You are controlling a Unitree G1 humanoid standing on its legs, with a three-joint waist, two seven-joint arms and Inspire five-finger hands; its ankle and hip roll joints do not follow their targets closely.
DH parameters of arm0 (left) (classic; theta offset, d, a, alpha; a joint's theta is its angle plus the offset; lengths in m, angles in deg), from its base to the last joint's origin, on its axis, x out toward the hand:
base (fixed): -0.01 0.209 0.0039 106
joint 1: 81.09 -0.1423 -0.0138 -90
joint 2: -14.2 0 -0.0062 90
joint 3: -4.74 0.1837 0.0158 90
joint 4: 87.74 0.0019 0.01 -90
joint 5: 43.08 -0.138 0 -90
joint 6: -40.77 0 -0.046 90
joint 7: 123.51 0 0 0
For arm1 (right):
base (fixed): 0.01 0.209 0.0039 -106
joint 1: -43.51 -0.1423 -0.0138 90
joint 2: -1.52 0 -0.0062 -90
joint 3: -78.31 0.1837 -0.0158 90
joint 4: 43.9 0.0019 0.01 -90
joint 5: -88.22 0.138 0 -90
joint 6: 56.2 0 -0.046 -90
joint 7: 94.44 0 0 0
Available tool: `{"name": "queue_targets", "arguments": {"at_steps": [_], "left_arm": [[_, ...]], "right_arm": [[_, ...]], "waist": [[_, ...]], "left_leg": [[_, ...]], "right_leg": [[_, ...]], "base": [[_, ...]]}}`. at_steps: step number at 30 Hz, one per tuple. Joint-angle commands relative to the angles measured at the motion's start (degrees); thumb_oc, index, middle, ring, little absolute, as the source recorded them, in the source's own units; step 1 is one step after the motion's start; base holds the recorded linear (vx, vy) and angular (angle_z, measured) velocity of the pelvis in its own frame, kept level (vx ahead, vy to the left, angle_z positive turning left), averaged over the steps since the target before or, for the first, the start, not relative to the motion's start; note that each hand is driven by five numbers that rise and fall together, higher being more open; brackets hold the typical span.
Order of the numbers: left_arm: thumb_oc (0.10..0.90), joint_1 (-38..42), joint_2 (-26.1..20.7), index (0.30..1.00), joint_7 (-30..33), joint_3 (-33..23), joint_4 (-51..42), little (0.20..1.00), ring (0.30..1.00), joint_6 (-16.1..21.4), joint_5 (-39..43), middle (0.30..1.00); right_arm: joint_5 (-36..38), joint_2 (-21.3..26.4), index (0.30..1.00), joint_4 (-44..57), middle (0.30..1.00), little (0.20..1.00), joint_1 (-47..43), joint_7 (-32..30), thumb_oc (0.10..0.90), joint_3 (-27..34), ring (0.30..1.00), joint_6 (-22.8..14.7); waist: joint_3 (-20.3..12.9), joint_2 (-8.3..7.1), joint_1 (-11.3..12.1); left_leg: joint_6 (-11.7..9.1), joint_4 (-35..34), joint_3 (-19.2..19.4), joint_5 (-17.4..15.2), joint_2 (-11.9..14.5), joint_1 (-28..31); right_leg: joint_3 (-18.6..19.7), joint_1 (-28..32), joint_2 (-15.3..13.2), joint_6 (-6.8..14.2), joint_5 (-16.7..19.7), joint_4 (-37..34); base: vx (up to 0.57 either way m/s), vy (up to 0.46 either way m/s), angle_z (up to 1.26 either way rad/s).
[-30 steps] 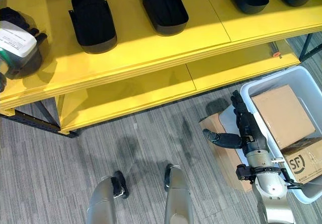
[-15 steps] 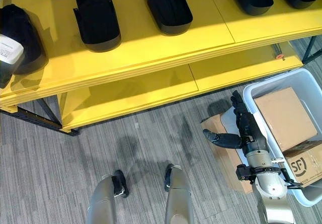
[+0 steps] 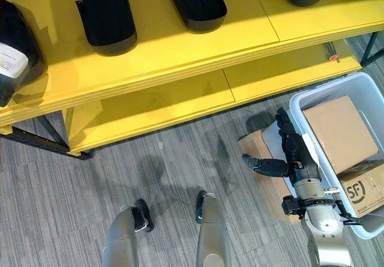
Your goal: Move parts from the plastic box to the shelf.
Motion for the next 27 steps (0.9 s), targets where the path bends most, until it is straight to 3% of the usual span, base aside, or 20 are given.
{"name": "queue_targets", "arguments": {"at_steps": [1,17,27], "left_arm": [[0.9,5.6,-6.4,1.0,2.1,-3.5,-2.0,1.0,1.0,-3.0,0.4,1.0],[0.9,6.2,-6.0,1.0,2.6,-4.7,1.5,1.0,1.0,-3.5,4.2,1.0],[0.9,8.6,-6.3,1.0,2.3,-1.4,1.1,1.0,1.0,-3.3,1.7,1.0]], "right_arm": [[3.2,4.2,1.0,8.6,1.0,1.0,-2.7,-1.8,0.9,7.7,1.0,-4.6],[3.6,4.9,1.0,8.9,1.0,1.0,-1.9,-1.8,0.9,8.6,1.0,-4.7],[3.7,5.2,1.0,8.9,1.0,1.0,-1.0,-1.6,0.9,9.3,1.0,-4.7]], "waist": [[-1.7,1.17,-0.3],[-1.6,0.76,-1.1],[-1.7,0.78,-1.3]], "left_leg": [[1.0,-0.1,-3.8,-5.9,-0.6,3.7],[1.2,0.6,-3.2,-5.9,-0.6,1.2],[1.5,1.0,-3.2,-6.2,-0.9,0.3]], "right_leg": [[3.3,6.4,1.6,1.8,2.8,-8.3],[4.3,4.0,1.7,2.0,4.2,-8.7],[4.5,3.3,1.7,2.1,4.5,-8.7]], "base": [[0.0,0.0,0.0],[0.0,0.011,-0.03],[0.0,0.0,0.0]]}}
